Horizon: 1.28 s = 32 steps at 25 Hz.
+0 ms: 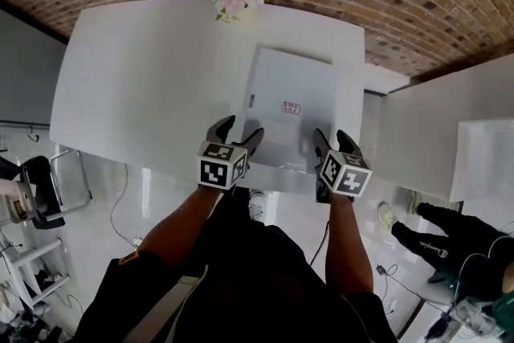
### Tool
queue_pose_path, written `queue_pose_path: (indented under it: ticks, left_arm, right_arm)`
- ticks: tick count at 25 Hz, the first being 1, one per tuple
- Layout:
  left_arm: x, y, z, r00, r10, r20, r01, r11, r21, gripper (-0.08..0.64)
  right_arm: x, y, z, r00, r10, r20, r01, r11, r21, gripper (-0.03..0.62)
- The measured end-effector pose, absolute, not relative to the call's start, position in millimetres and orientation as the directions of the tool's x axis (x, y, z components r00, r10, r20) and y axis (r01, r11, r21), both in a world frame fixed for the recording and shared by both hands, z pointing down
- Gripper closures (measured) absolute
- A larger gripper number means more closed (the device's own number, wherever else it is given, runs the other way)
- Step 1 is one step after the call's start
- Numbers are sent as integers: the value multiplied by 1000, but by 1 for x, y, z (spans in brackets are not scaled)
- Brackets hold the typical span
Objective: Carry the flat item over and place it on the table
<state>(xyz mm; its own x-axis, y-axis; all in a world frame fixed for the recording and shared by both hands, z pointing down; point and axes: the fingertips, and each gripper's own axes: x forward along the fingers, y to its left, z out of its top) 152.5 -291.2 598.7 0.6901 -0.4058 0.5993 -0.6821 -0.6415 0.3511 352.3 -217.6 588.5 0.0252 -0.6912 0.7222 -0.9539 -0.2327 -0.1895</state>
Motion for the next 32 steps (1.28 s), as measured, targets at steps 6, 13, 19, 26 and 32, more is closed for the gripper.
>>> queue_pose_path:
  ticks: [6, 13, 19, 26, 32]
  left_arm:
    - [132, -275, 556, 636, -521, 569, -737, -629, 247, 497]
    - [134, -226, 516, 646, -540, 539, -723, -659, 205, 555]
    - [125, -182, 472, 651, -592, 476, -728, -665, 168, 555]
    - [90, -147, 436, 611, -664, 432, -770, -625, 129, 555]
    - [57, -128, 423, 591, -691, 416, -787, -608, 109, 555]
  right_arm:
    - [323, -203, 545, 44, -773, 633, -974, -173, -143, 495]
    - [271, -173, 500, -4, -844, 536, -988, -79, -131, 591]
    - [237, -144, 464, -33, -874, 486, -994, -20, -104, 592]
    - [208, -112, 437, -68, -898, 434, -991, 10, -135, 592]
    - [172, -95, 431, -91, -909, 407, -985, 21, -173, 592]
